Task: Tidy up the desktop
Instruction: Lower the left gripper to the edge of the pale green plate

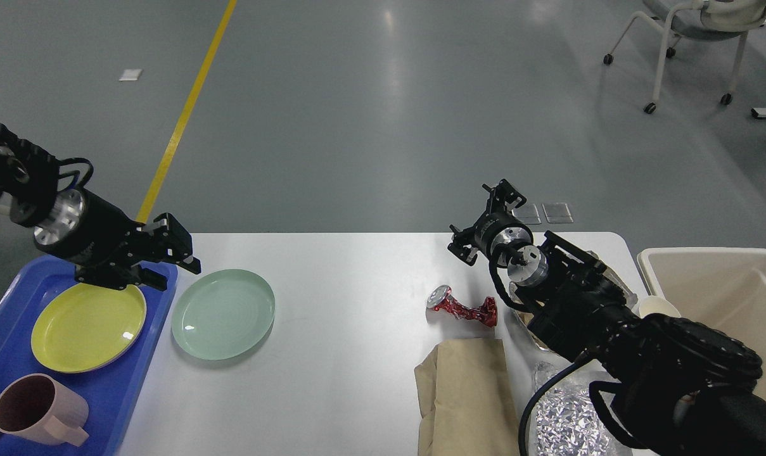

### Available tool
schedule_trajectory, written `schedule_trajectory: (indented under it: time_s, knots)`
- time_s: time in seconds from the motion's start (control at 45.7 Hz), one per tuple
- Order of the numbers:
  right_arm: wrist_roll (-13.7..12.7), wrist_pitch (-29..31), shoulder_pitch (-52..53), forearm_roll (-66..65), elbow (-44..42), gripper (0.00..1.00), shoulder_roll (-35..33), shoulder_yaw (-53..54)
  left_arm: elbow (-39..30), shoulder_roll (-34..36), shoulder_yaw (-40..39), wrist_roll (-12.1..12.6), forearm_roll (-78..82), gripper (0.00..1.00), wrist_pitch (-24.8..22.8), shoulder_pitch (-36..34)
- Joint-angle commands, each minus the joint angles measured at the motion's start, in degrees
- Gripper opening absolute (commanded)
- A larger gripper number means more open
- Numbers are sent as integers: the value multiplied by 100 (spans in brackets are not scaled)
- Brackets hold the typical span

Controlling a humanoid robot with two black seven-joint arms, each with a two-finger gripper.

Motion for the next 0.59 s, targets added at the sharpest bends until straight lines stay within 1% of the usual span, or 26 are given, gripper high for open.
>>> schedule_trajectory:
  time_s: [0.0,0.088,0.197,0.285,0.569]
  knots:
    - [0,0,0,0,0,100,0,0,26,-160,-329,1,-26,57,1234,883]
    - [0,0,0,0,0,100,0,0,122,-319,-549,18,-52,57,1816,1456]
    - [0,0,0,0,0,100,0,0,140,-407,-602,27,-61,57,2203,1878]
    - [0,0,0,0,0,100,0,0,149,-424,-602,27,-70,57,2283,2089]
    - [0,0,0,0,0,100,0,0,368,-398,-594,27,-791,58,2274,2503]
